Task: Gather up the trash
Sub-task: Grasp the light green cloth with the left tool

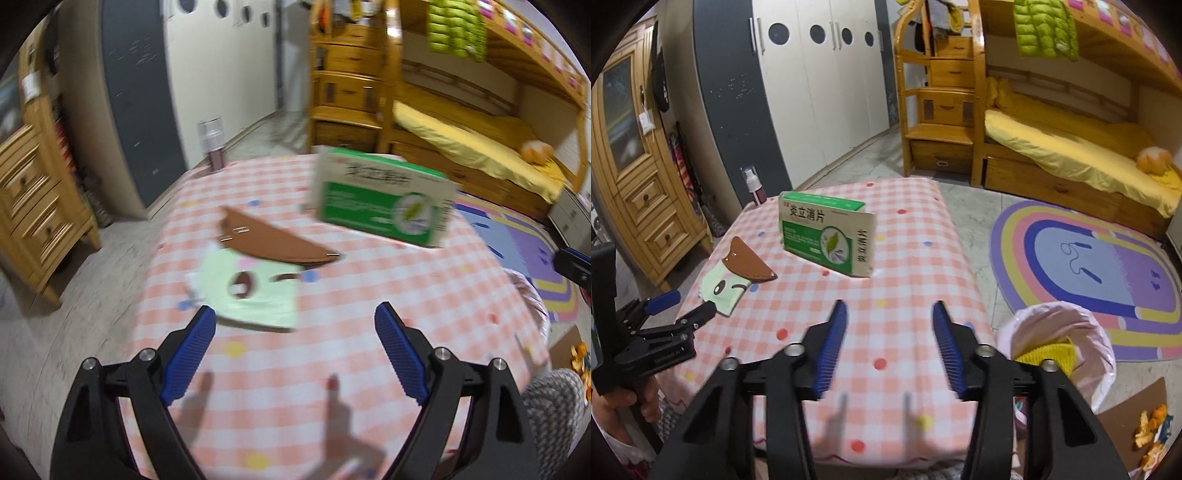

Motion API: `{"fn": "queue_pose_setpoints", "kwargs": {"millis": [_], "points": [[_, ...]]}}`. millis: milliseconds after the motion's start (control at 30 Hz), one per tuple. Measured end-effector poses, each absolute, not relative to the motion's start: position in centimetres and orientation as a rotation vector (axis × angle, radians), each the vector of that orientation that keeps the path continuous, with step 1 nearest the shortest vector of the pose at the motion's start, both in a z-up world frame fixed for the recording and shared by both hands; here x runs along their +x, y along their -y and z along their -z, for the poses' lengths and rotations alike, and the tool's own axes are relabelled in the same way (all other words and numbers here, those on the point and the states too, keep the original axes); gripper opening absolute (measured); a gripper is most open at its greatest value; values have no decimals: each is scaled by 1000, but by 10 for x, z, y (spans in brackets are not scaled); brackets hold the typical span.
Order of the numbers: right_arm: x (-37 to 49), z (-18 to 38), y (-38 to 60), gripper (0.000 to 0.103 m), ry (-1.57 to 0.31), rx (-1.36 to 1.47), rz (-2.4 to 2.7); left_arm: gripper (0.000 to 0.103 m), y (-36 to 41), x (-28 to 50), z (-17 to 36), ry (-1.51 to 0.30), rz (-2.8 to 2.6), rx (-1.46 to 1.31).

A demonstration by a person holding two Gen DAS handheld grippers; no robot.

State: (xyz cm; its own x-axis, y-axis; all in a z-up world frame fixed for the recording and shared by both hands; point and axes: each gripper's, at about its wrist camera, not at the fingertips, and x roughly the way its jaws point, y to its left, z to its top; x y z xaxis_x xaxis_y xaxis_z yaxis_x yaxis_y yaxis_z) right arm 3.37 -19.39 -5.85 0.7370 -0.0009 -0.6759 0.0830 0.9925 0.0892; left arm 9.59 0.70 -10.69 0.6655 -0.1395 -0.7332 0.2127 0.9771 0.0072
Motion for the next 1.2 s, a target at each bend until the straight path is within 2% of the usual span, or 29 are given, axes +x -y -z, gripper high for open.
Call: {"fn": "queue_pose_setpoints", "kwargs": {"millis": [100,133,167,267,433,500,533,567,600,933,1200], "points": [[45,62,187,27,-750,100,38,83,-30,110,111,-829,150,52],[49,64,185,24,-756,96,32,74,-35,115,113,-833,143,45],[52,65,184,24,-761,94,28,66,-39,122,116,-841,141,53],[59,70,181,23,-775,91,19,54,-47,139,127,-870,129,81],[64,76,177,23,-800,70,12,47,-61,170,146,-941,151,27],[64,78,175,23,-808,57,14,36,-61,174,147,-947,202,22],[65,78,174,23,-812,55,13,23,-59,174,146,-948,221,27],[65,79,173,23,-814,54,11,6,-56,172,145,-949,246,40],[65,79,172,23,-816,51,10,1,-53,170,144,-948,256,55],[67,76,146,23,-819,8,-57,1,-52,101,113,-891,421,42],[71,74,127,23,-816,-9,-98,1,-86,110,88,-801,281,3]]}}
